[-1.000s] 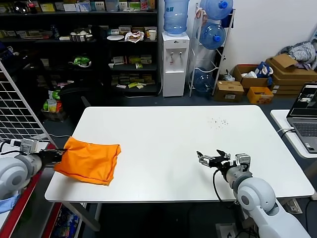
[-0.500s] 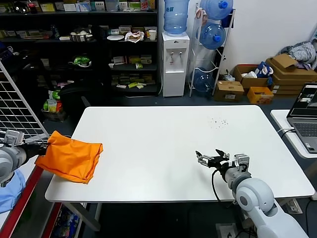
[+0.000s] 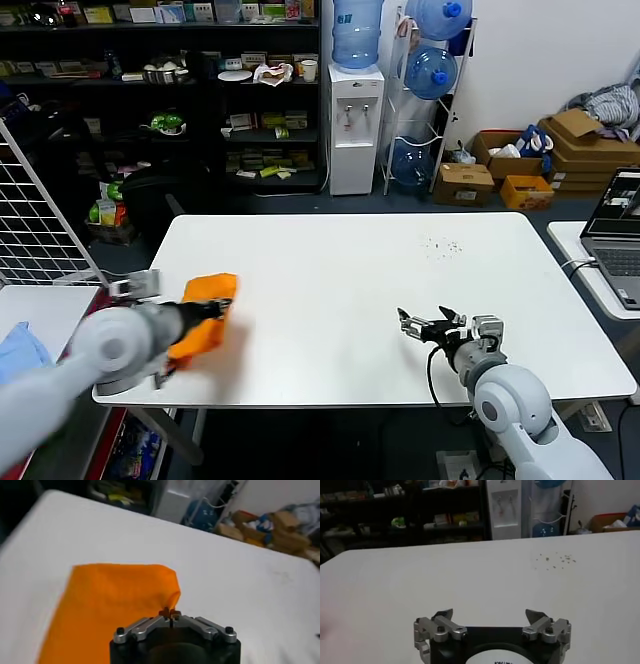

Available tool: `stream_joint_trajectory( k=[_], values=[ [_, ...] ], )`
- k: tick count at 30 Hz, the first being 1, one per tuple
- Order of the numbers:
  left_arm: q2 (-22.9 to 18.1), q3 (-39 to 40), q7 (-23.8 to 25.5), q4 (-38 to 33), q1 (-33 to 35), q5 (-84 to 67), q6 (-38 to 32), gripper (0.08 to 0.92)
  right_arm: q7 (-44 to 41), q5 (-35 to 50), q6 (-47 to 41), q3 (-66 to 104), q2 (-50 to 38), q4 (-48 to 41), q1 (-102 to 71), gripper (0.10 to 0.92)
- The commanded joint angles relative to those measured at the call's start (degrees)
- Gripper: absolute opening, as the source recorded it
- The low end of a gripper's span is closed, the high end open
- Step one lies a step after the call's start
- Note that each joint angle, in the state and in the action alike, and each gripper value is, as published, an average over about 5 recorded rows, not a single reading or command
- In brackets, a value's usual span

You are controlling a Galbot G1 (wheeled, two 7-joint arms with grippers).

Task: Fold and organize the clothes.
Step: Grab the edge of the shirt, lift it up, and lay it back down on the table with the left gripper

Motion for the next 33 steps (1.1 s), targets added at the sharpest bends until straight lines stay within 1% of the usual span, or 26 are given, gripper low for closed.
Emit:
stream_joint_trajectory(
  k=[1,3,6,15,25,28,33],
  values=[
    [-40.83,25.17,-11.56,17.4,-22.28,-4.2,-1.6,0.093,2.0,0.03,-0.67,1.63,0.97,0.54,-1.0,0.921],
    [-42.73,25.5,-10.78,20.35,-22.01,-1.77,-1.58,0.093,2.11,0.39,-0.67,2.04,0.67,0.66,-1.08,0.921],
    [-43.82,25.55,-9.82,22.74,-21.31,0.83,-1.59,0.093,2.17,0.87,-0.63,2.43,0.22,0.76,-1.19,0.921],
    [-44.15,24.74,-8.12,25.51,-19.69,5.34,-1.7,0.093,2.19,1.46,-0.54,2.37,-0.04,1.02,-0.85,0.921],
    [-43.89,24.2,-7.82,24.63,-18.84,5.84,-1.54,0.099,2.12,2.77,-0.49,5.52,-2.9,5.32,-4.91,0.921],
    [-44.1,23.71,-7.83,24.01,-18.62,5.95,-1.64,0.152,1.8,3.53,-0.33,7.49,-4.12,6.9,-6.86,0.921],
    [-44.2,21.79,-8.3,22.79,-18.36,5.89,-1.75,0.297,-0.1,3.41,2.36,9.16,-4.61,7.46,-7.99,0.921]
  ],
)
